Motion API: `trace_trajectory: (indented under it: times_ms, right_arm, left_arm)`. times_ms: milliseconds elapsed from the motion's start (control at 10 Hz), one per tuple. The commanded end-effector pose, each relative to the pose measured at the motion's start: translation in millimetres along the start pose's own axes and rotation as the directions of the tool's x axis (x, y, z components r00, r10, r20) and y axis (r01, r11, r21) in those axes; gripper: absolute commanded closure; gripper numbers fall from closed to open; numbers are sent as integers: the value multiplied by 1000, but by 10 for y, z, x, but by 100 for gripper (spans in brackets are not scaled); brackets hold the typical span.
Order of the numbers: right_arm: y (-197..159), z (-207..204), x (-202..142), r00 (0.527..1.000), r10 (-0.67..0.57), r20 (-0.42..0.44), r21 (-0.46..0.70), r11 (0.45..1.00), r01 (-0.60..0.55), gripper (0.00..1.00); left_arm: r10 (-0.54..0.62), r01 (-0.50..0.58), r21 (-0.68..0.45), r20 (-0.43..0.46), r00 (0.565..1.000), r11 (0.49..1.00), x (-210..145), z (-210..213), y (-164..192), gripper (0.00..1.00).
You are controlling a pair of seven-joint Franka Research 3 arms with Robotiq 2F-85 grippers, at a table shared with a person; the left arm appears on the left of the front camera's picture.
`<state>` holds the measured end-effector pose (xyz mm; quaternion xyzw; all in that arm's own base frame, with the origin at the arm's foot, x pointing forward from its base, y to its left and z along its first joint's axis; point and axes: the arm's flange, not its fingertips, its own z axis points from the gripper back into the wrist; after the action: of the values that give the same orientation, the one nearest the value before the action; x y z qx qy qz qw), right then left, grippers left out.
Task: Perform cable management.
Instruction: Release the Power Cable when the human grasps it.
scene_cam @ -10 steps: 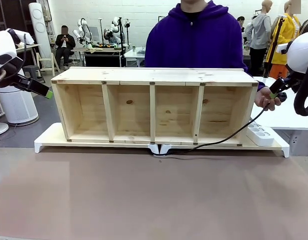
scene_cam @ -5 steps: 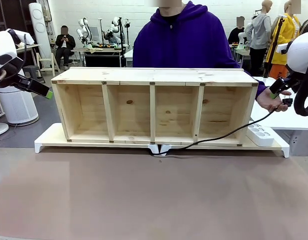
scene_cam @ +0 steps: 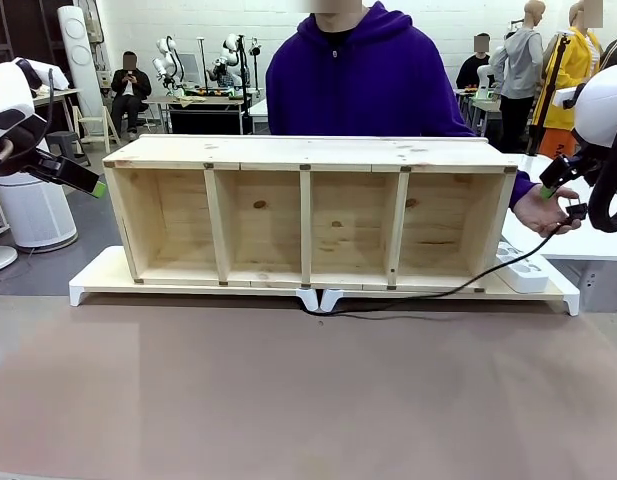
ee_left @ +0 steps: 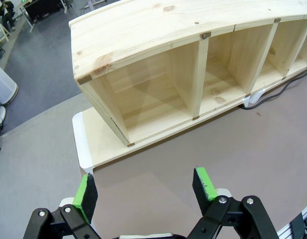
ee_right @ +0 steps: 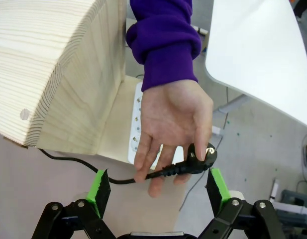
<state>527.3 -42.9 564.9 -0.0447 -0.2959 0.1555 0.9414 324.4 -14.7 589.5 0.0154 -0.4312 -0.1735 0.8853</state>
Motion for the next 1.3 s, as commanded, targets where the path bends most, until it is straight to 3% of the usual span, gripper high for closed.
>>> trace_trajectory:
  times_ms: [0, 1200]
  right_arm:
    - [-11, -3, -8, 1000, -3, -1, 0, 1000, 3, 0]
    - [-11, -3, -8, 1000, -3, -1, 0, 1000, 3, 0]
  left_arm:
    - [16, -16, 7, -2, 1000, 1000, 0, 2, -7, 0]
    - [16, -16, 7, -2, 1000, 1000, 0, 2, -7, 0]
